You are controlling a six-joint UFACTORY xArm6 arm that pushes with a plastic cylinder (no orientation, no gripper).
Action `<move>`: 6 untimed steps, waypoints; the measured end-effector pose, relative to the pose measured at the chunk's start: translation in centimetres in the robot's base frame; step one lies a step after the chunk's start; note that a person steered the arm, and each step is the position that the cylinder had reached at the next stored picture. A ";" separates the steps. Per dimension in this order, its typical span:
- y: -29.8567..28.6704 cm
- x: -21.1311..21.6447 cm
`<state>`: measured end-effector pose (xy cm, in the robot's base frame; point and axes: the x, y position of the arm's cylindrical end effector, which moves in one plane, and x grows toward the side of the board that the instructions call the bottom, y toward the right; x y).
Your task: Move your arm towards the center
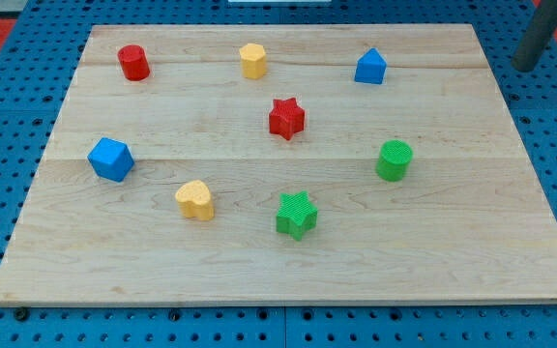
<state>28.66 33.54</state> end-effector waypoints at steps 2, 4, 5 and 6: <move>-2.3 0.4; -5.2 2.3; -10.9 6.4; -21.0 6.4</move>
